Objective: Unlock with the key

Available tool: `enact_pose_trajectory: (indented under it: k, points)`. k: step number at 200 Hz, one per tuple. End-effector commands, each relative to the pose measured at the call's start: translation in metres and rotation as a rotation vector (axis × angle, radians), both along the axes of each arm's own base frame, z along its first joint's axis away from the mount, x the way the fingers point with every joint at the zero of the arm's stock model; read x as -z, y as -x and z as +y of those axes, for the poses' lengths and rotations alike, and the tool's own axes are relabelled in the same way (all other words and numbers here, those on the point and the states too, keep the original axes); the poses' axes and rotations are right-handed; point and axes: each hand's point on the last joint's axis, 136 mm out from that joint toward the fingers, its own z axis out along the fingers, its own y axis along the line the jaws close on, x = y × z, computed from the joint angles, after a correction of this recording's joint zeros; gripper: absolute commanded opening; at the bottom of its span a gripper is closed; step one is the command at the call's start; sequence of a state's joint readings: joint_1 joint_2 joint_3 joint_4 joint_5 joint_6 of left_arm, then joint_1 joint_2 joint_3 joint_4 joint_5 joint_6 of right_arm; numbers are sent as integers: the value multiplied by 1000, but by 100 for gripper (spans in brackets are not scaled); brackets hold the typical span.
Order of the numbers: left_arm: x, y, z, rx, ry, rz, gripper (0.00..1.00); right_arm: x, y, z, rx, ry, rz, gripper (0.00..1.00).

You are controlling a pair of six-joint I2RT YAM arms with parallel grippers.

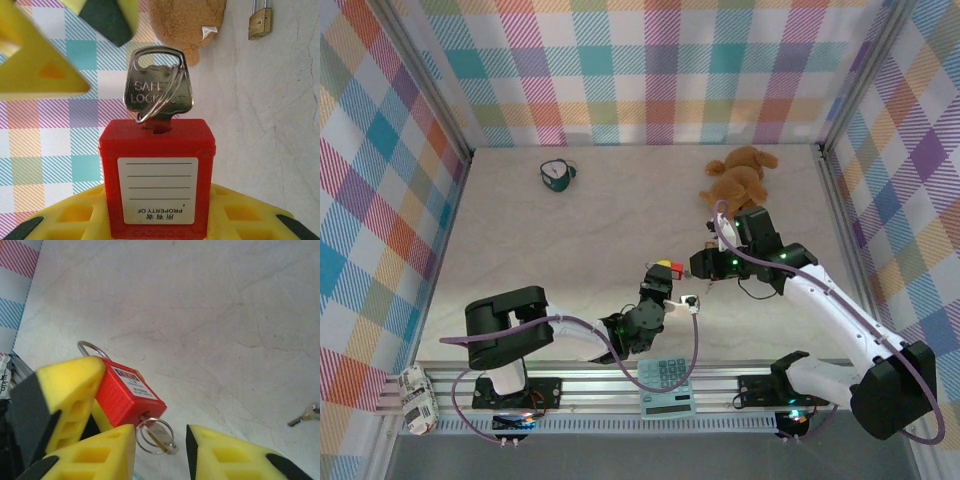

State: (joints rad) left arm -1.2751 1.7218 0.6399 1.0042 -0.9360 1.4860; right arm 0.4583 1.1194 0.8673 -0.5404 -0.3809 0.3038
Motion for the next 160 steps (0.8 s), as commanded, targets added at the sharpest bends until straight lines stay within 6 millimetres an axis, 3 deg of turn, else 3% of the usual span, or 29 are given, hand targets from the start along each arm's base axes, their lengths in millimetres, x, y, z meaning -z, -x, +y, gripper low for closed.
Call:
enact_pose_trajectory:
  k: [1, 83, 160]
  points:
    - [-24, 3, -2, 9, 95, -11, 13, 3, 8, 2, -37, -19, -1, 32]
    - [-29, 4, -3, 19, 113, -5, 10, -2, 7, 11, -66, -71, -12, 30]
    - [-39, 4, -2, 24, 144, -33, 8, 0, 10, 15, -75, -104, 9, 18]
